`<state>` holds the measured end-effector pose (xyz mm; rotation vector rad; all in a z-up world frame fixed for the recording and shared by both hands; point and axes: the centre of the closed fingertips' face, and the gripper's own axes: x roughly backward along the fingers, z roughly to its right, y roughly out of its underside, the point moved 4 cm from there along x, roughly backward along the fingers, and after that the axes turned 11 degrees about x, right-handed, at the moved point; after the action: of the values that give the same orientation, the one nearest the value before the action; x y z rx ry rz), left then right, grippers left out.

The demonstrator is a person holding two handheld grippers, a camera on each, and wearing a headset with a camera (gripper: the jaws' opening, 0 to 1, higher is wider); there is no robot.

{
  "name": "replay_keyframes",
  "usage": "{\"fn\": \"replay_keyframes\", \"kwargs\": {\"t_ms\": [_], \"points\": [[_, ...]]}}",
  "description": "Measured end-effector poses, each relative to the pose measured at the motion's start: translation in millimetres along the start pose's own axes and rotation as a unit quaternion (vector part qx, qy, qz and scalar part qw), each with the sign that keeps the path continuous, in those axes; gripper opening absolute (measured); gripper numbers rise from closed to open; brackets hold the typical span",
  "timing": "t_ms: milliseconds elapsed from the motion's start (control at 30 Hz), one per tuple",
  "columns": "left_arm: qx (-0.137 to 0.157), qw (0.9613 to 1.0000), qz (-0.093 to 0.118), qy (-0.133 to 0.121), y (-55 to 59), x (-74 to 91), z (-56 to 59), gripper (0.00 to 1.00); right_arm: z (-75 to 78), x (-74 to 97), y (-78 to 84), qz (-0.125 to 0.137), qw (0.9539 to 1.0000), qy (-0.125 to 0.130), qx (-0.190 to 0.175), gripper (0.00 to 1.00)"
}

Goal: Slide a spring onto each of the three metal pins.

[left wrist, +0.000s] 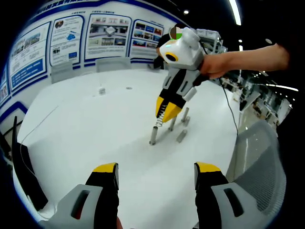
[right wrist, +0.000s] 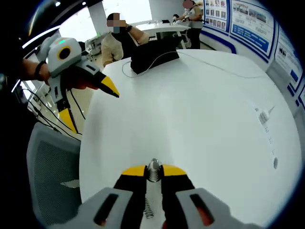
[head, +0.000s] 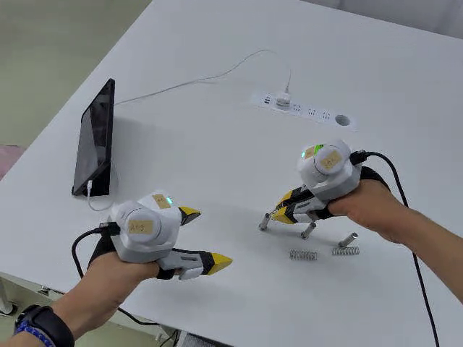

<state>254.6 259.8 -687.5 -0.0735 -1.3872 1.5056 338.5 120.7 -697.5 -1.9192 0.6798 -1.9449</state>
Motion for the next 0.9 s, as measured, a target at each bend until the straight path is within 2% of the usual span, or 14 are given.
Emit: {"fn": "replay_keyframes", "kwargs": {"t_ms": [333,767,900], "points": [[0.006,1.0,0.001,-0.002,2.2,2.8,-3.4,0.65,1.0,-9.2,-3.1,-0.007,0.9999,-0.005,0.007,0.13],[0.007,1.0,0.001,-0.001,3.9,2.5,-2.3,0.65,0.6,-19.1,-0.8,-0.033,0.9987,-0.009,0.039,0.13],[0.008,1.0,0.003,-0.001,3.1,2.8,-2.7,0.64,2.1,-20.5,-2.7,-0.03,0.9987,-0.01,0.039,0.13]]}}
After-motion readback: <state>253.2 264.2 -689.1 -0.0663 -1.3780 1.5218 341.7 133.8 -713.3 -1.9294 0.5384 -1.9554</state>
